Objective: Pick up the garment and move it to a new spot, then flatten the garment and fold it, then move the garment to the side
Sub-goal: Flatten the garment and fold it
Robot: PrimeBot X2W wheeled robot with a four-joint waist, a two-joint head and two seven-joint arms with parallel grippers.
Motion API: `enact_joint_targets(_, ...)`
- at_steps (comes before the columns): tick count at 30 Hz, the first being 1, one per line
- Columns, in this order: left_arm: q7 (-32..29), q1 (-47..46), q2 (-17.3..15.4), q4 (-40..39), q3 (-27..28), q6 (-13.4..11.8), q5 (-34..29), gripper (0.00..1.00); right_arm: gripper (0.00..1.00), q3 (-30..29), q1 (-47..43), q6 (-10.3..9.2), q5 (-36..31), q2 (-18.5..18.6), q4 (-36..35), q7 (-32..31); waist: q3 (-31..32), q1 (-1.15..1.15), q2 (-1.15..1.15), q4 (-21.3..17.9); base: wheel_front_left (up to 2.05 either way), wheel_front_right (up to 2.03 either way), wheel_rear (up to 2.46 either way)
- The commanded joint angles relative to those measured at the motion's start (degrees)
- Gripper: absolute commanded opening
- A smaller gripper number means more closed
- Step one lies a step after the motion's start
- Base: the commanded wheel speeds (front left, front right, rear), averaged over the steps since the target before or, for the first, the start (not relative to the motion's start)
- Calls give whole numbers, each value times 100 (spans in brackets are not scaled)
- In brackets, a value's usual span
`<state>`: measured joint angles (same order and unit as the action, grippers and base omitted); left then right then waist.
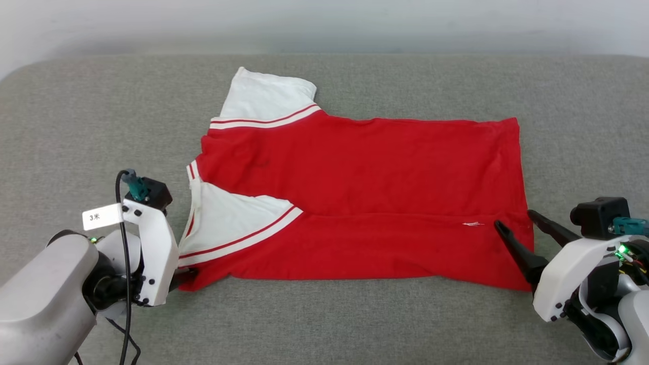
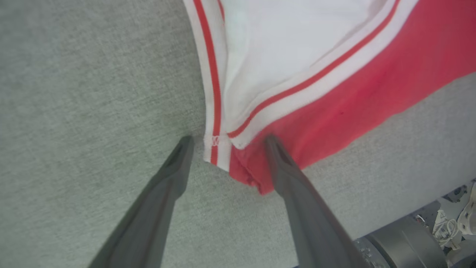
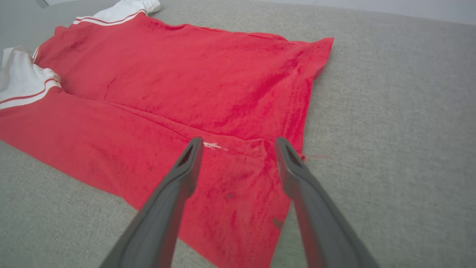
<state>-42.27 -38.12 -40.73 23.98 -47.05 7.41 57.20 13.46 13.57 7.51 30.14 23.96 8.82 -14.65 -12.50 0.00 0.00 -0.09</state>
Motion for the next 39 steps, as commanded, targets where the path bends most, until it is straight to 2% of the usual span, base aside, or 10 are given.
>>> enact_joint_targets(1, -14, -58, 27, 34, -24, 3, 30, 100, 100, 1, 85, -5, -21, -26, -18, 16, -77, 0, 0, -73, 0, 0, 0)
enact_joint_targets(8, -48, 177, 140, 477, -475, -6, 130, 100, 100, 54, 188, -5, 8, -21, 34, 28, -188, 0, 0, -202, 0, 0, 0)
enact_joint_targets(9, -5, 192, 157, 498, -533, -6, 140, 41, 100, 46, 196, -5, 13, -14, 36, 30, -179, 0, 0, -208, 0, 0, 0)
enact_joint_targets(10, 55, 186, 175, 502, -585, -6, 140, 0, 100, 35, 208, -5, 19, -4, 36, 21, -159, 0, 0, -207, 0, 0, 0)
enact_joint_targets(14, 266, 59, 186, 470, -698, -3, 252, 0, 100, 5, 311, -5, -22, 154, -62, -60, -32, 0, 0, -163, 0, 0, 0)
enact_joint_targets(18, 585, -223, 95, 284, -697, -2, 326, 0, 100, -27, 435, -5, -26, 475, -224, -412, 113, 0, 0, -77, 0, 0, 0)
enact_joint_targets(24, 887, -426, -99, -72, -831, -3, 348, 0, 100, 162, 555, -5, 163, 1055, -473, -1685, 228, 0, 0, 32, 0, 0, 0)
enact_joint_targets(28, 1031, -488, -152, -241, -920, -3, 375, 0, 100, 354, 581, -5, 445, 1296, -560, -2633, 219, 0, 0, 81, 0, 0, 0)
enact_joint_targets(33, 1157, -591, -142, -329, -988, -3, 362, 0, 100, 464, 628, -5, 558, 1279, -400, -3213, 114, 0, 0, 158, 0, 0, 0)
enact_joint_targets(39, 1288, -713, -110, -353, -1098, -3, 298, 0, 100, 598, 707, -5, 404, 1007, 77, -3333, -54, 0, 0, 261, 0, 0, 0)
